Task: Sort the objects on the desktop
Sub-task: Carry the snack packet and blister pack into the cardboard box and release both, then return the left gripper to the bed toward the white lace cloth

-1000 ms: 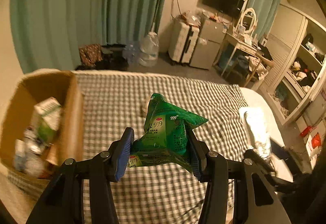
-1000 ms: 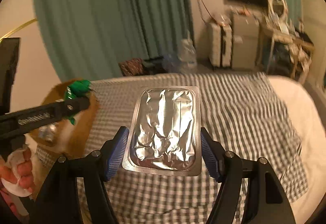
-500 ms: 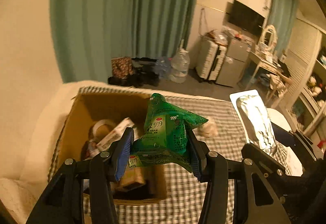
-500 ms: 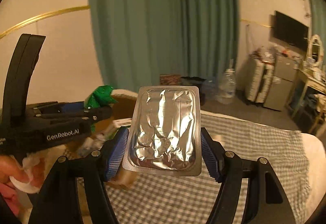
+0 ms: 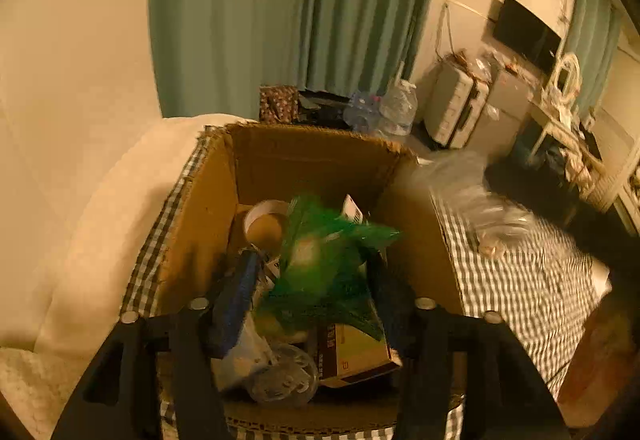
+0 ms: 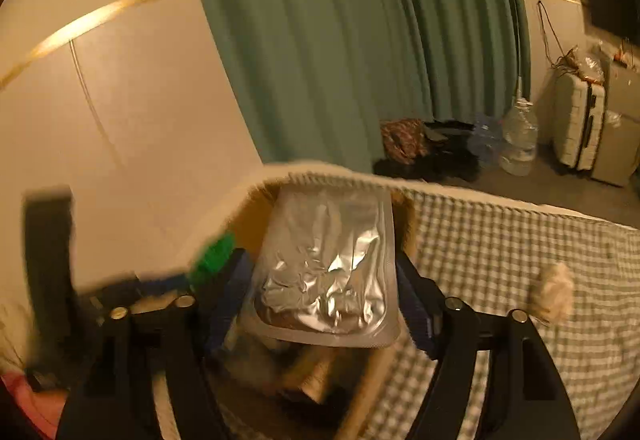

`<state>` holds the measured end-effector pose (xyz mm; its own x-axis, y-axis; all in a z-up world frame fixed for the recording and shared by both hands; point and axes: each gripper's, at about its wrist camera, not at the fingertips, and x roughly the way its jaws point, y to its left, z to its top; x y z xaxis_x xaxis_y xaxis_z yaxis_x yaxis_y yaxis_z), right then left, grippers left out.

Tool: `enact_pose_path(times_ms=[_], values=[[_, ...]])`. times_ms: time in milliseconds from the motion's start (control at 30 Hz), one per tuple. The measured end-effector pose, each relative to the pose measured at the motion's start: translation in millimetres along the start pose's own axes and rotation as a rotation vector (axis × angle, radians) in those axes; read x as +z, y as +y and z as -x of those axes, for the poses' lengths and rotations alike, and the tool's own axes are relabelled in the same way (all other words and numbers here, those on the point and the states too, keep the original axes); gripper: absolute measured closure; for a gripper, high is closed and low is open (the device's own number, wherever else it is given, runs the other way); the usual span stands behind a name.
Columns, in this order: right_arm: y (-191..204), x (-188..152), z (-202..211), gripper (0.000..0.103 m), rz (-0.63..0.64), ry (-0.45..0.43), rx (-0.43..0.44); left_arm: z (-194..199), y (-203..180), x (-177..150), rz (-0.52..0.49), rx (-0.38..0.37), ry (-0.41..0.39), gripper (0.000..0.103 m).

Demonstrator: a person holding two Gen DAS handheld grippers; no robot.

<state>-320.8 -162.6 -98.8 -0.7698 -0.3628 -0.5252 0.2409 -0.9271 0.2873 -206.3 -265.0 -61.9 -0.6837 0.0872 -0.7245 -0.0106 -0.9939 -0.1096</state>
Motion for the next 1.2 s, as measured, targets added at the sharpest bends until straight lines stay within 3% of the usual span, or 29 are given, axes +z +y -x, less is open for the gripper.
enact_pose_path(times_ms=[67,100,267,467,667,767,900,1067,1200], values=[[-2.1,5.1,1.9,0.016,-0.009,-0.028,-0.004,-3.2,-3.0,-4.5,-0.015,0.044,0.01,0.008],[0.8,6.4,3.2,0.016,-0.015,-0.035,-0.008,-0.7,-4.6,-6.7,-0.014,0.052,0.003,0.005],[-23.5,9.4,21.1,0.016,-0.027,-0.051,-0.066,1.8,-2.7,-10.0,0.024,0.06,0.018,0.004],[-57.6,-13.8,69.8,0.016,-0.059,-0.044,-0.202,29.9,-26.3,-19.3,0.044,0.052,-0.034,0.001],[-101.0,-38.7,142.1,0.016,-0.107,-0.085,-0.325,56.7,-90.1,-21.7,-0.026,0.014,-0.072,0.0],[-114.1,-43.6,178.1,0.01,-0.115,-0.119,-0.369,66.1,-128.4,-22.9,-0.054,-0.037,-0.071,0.0],[-132.9,-50.7,228.2,0.005,-0.099,-0.165,-0.438,72.6,-178.9,-26.4,-0.08,-0.043,-0.092,0.0],[-159.1,-68.2,260.8,0.001,-0.113,-0.201,-0.495,53.0,-234.4,-41.7,-0.092,-0.021,-0.085,0.0],[-185.5,-87.7,257.7,0.001,-0.148,-0.198,-0.515,22.5,-263.5,-55.7,-0.071,-0.023,-0.058,0.0]])
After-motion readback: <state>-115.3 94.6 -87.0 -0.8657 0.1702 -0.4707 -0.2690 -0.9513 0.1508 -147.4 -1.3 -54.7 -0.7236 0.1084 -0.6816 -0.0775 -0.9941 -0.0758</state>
